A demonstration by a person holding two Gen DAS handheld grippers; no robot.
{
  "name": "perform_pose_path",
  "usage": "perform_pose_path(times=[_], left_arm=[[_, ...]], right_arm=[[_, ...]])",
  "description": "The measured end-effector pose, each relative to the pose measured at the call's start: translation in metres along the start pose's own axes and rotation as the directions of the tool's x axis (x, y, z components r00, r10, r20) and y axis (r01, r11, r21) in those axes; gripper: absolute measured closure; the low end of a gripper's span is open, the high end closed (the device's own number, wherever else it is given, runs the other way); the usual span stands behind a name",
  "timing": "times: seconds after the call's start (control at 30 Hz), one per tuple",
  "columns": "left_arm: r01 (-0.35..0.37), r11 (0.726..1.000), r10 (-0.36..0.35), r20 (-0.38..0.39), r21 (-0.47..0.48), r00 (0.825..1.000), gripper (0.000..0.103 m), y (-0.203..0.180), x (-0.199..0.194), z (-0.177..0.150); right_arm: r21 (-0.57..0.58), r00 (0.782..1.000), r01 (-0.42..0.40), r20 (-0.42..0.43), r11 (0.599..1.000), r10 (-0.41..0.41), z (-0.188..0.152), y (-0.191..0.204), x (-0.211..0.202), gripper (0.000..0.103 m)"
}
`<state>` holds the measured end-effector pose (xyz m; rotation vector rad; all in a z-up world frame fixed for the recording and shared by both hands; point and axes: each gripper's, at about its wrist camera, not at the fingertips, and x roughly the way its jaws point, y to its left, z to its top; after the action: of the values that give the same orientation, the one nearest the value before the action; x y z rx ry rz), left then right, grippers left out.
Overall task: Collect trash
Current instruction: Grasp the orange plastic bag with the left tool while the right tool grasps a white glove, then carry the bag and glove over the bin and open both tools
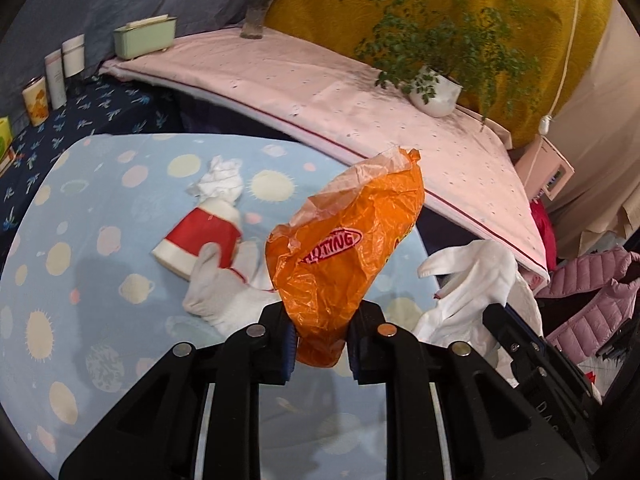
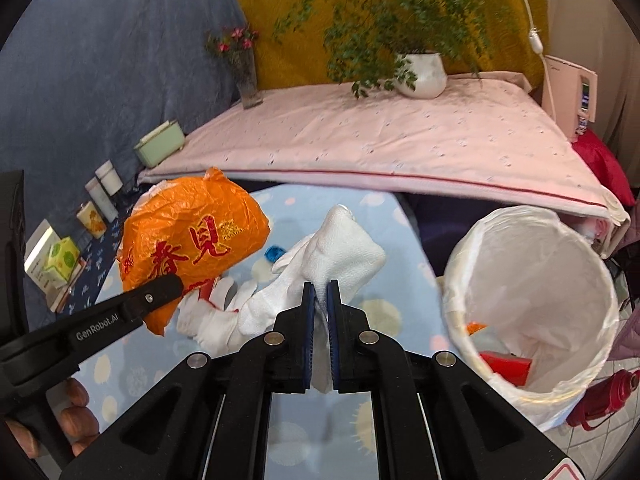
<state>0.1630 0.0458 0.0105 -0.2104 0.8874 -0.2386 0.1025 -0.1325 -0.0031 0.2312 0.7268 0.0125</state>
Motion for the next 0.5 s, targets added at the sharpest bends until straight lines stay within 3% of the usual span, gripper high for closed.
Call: perform_pose_path(times=[0.5], left_arm=[[0.088,0.983,-0.087,-0.016,0.158,0.996,0.084,-0.102,0.004,-0.008]], right_arm=[[0.133,0.988,0.098,0.107,0.986,-0.113,0.013,-0.090,-0.055,0.097]])
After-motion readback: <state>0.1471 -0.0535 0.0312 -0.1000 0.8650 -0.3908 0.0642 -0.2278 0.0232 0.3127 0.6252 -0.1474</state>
